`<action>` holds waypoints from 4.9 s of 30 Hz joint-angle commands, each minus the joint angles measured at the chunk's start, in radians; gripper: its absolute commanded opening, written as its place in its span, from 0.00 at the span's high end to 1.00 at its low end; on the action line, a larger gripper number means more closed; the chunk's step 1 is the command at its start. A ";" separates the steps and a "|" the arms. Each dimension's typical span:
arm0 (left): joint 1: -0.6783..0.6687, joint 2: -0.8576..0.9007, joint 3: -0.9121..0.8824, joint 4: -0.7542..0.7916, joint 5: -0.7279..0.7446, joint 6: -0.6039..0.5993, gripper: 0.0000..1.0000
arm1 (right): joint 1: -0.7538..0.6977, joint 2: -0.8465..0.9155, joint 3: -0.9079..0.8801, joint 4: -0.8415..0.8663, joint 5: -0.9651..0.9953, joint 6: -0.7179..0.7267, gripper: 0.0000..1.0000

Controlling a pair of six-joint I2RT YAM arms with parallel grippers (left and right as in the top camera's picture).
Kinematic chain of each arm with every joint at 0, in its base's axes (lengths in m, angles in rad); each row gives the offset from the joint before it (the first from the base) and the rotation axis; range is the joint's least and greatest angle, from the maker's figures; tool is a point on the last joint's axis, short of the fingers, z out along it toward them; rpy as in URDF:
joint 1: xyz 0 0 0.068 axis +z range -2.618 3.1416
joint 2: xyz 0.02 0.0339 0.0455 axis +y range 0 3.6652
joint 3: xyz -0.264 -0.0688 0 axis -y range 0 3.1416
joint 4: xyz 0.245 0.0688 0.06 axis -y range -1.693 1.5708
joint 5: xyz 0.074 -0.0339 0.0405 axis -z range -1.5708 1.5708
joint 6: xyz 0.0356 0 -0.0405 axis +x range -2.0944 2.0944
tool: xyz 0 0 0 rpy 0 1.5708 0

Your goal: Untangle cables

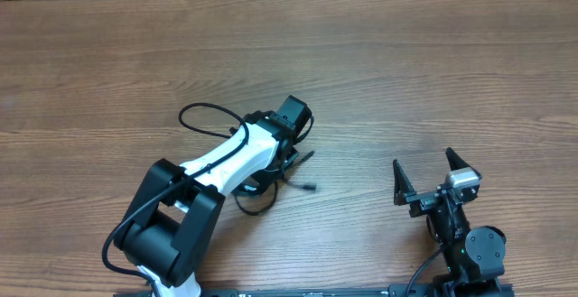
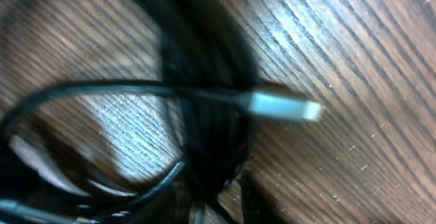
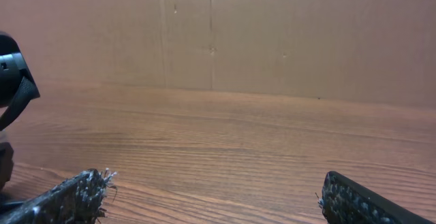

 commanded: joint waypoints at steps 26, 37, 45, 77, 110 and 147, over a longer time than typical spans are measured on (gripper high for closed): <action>-0.038 -0.076 0.005 0.165 0.108 0.288 0.08 | -0.004 -0.012 -0.010 0.003 0.003 -0.001 0.00; -0.050 0.029 0.005 0.256 0.079 0.290 0.43 | -0.004 -0.012 -0.010 0.003 0.003 -0.001 0.00; -0.050 0.061 0.005 0.251 0.098 0.289 0.96 | -0.004 -0.012 -0.010 0.003 0.003 -0.001 0.00; -0.045 -0.198 0.005 -0.049 -0.122 0.266 0.44 | -0.004 -0.012 -0.010 0.003 0.003 -0.001 0.00; 0.068 -0.019 0.005 -0.233 0.381 -0.230 0.83 | -0.004 -0.012 -0.010 0.003 0.003 -0.001 0.00; 0.094 -0.049 0.057 -0.097 -0.142 0.774 0.27 | -0.004 -0.012 -0.010 0.003 0.003 -0.001 0.00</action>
